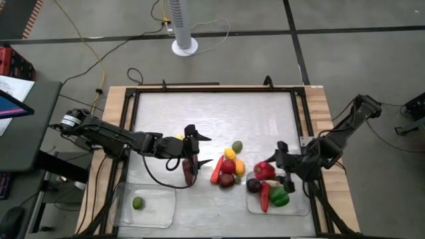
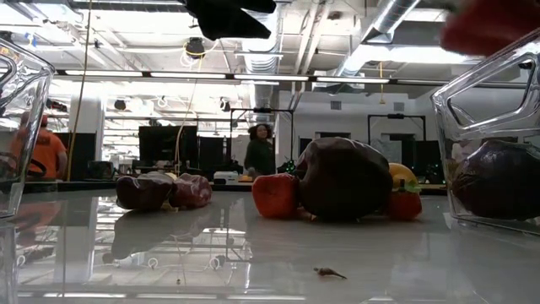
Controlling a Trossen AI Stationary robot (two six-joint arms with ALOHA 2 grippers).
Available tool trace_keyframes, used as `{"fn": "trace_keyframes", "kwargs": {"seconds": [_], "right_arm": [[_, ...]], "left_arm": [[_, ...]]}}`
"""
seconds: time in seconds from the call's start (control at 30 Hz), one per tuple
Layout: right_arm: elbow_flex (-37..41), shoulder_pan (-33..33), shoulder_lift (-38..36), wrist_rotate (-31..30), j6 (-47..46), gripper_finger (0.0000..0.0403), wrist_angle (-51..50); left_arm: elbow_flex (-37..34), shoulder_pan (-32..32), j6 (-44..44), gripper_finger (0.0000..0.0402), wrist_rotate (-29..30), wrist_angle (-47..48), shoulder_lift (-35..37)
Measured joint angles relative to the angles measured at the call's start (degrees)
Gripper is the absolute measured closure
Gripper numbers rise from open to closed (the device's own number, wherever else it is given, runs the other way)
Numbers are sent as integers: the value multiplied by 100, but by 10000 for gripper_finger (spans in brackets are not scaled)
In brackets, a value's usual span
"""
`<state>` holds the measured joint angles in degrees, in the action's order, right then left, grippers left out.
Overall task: Sort produce into baskets
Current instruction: Put the red bell pepper into the right transparent bin, then put the corn into the right transparent bin
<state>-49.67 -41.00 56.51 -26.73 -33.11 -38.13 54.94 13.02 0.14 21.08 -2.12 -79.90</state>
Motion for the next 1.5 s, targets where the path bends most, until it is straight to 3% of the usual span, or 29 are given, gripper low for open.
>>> {"fn": "trace_keyframes", "kwargs": {"seconds": [0.2,0.37,0.53,0.7,0.77,0.93,1.0,1.23,1.5], "right_arm": [[2,-17,193,1019,-1011,80,-532],[2,101,561,1072,-1478,55,-754],[2,292,862,1619,-1512,11,-540],[-144,624,842,2516,-1291,19,-696],[-232,725,730,2447,-1093,23,-880],[-262,1006,352,1365,-204,24,-1016],[-262,1225,245,1191,69,24,-1014],[178,2034,187,1177,929,24,-352],[831,2641,199,1504,1503,24,763]], "left_arm": [[0,-110,-381,40,-593,510,0],[-2,-259,-451,40,-670,1168,0],[-2,-418,-571,40,-694,1219,0],[-2,-498,-616,40,-715,1412,0],[-2,-577,-623,40,-696,1636,0],[-2,-937,-553,40,-582,2413,0],[-2,-1100,-527,40,-627,2899,0],[-2,-1461,59,40,-846,4286,0],[-2,-1510,1302,81,-866,4537,-89]]}}
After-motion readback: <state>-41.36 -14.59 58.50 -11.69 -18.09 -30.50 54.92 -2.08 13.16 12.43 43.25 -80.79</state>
